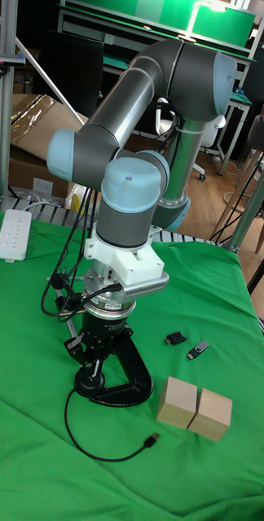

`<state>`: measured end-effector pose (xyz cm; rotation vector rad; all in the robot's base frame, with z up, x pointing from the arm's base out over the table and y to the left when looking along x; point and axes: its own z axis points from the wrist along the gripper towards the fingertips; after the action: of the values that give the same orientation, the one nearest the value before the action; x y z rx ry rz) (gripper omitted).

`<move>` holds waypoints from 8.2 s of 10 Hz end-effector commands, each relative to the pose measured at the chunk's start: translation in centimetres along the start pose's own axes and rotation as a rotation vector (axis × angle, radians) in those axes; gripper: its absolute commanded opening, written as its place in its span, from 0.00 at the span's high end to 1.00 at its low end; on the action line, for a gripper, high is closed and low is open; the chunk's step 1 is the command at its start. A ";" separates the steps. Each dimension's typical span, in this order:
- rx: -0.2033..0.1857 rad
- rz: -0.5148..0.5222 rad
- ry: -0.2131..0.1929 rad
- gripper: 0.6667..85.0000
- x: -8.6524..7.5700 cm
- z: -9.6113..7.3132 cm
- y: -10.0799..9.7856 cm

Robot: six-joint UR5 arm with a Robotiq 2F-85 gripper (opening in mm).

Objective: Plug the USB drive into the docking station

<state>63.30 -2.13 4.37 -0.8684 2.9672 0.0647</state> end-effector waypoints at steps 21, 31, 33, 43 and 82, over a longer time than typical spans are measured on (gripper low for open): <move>-0.020 -0.004 -0.007 0.99 0.5 -0.2 -0.3; 0.043 -0.225 0.055 0.99 -0.8 -3.7 -1.9; 0.106 -0.600 0.018 0.99 -2.6 -3.8 -3.5; 0.088 -1.827 -0.081 0.99 -5.0 -3.8 -0.4; -0.038 1.051 0.054 0.99 -4.2 -5.8 2.6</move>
<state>64.62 -1.17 9.75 0.1498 3.1447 0.0327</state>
